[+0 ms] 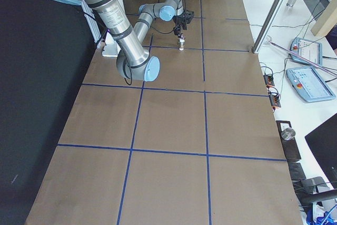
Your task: Assemble PPR valve and pipe with both arms
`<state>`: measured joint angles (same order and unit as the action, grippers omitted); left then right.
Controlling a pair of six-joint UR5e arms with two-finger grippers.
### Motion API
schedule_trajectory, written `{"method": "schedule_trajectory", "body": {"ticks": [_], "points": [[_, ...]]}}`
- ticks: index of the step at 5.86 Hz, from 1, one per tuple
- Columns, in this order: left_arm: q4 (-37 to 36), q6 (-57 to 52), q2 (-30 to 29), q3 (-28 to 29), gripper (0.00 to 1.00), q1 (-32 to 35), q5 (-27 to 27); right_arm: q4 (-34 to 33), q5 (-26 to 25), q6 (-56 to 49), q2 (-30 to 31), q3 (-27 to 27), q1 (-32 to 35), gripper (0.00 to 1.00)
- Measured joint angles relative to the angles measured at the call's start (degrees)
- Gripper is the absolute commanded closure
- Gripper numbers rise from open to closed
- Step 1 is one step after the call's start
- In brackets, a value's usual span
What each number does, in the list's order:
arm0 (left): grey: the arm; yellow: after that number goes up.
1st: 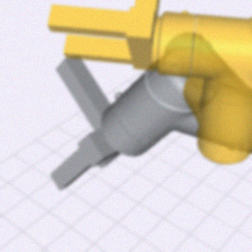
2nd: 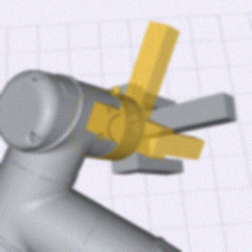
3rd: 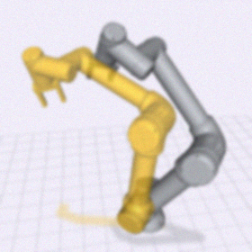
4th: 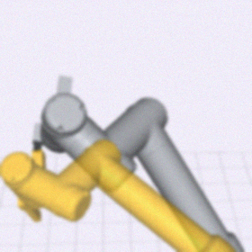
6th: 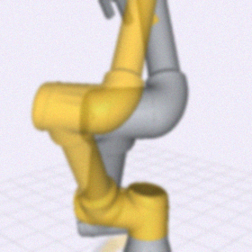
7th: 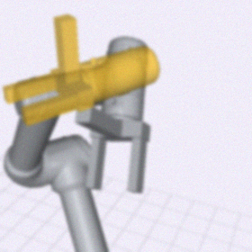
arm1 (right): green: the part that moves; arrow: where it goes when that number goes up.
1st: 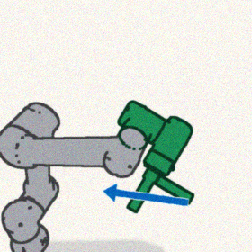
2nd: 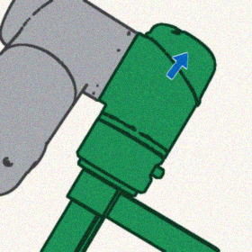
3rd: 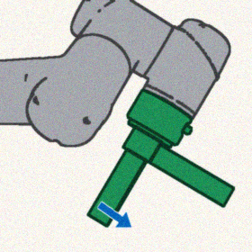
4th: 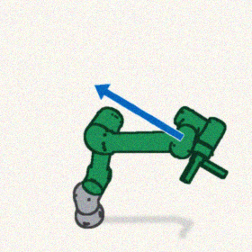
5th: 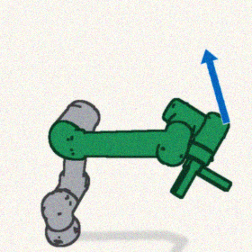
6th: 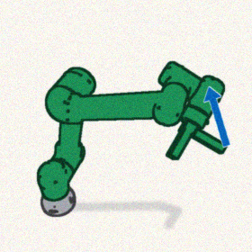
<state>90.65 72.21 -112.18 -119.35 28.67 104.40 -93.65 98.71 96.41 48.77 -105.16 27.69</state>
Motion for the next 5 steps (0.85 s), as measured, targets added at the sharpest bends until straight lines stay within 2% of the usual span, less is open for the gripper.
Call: {"method": "schedule_trajectory", "body": {"ticks": [1, 2, 3, 5], "points": [[0.0, -0.3, 0.9, -0.2, 0.01, 0.1, 0.2, 0.0, 1.4, -0.5, 6.3, -7.7, 1.6, 0.0], [-0.1, -2.2, 2.8, -0.9, 0.01, 0.2, 0.3, 0.1, 5.0, -3.9, 14.0, -14.9, 4.7, 0.0], [-0.2, -5.8, 5.6, -2.5, 0.01, 0.4, 0.4, 0.3, 10.3, -11.3, 21.0, -19.0, 9.5, 0.0], [-0.4, -14.5, 14.0, -6.8, 0.0, 3.2, 2.8, 0.7, 21.1, -33.3, 34.1, -21.4, 23.4, 0.0]]}}
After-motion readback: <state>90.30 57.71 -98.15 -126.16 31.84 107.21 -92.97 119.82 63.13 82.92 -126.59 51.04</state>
